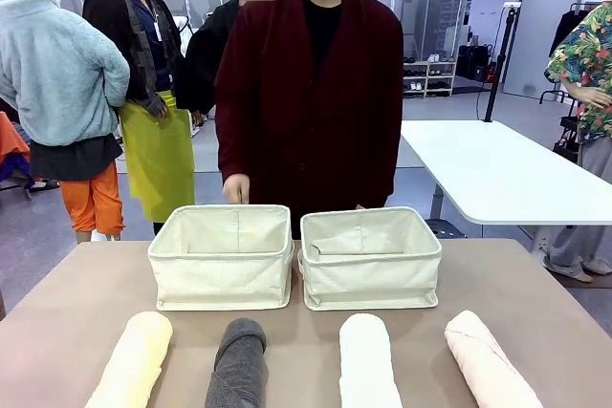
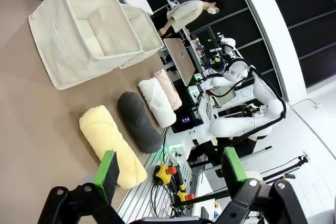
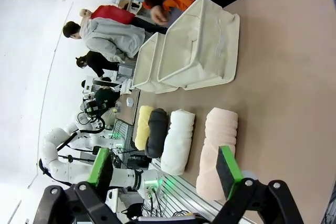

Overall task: Divide the towels into two baskets.
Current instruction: Pick up one hotel-folded towel and place it in the Fabric basket indicated by the person.

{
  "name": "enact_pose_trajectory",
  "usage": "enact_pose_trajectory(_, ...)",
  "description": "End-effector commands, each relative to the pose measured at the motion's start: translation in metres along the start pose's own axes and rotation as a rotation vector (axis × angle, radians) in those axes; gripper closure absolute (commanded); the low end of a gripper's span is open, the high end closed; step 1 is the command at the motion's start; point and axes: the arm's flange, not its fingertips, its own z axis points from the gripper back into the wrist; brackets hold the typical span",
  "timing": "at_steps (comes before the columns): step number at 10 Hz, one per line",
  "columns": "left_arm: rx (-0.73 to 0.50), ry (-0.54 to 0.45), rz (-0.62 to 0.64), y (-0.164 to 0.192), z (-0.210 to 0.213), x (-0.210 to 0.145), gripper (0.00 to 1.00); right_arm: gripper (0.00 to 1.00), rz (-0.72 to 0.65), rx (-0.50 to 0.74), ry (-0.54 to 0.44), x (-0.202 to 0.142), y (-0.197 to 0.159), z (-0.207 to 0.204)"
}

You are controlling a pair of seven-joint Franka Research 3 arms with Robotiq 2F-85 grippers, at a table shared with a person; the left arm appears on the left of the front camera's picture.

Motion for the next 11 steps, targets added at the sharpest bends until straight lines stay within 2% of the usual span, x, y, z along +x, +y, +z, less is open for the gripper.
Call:
enact_pose_trajectory(1,0.005,0.010,-0.001,-0.0022,0.0029,-0.0033,0.00,0.00,0.011,0.012,-0.006,0.0002,0.0012,0.0023)
enact_pose_trajectory(11,0.005,0.010,-0.001,-0.0022,0.0029,-0.0033,0.00,0.00,0.011,0.012,-0.006,0.0002,0.0012,0.0023)
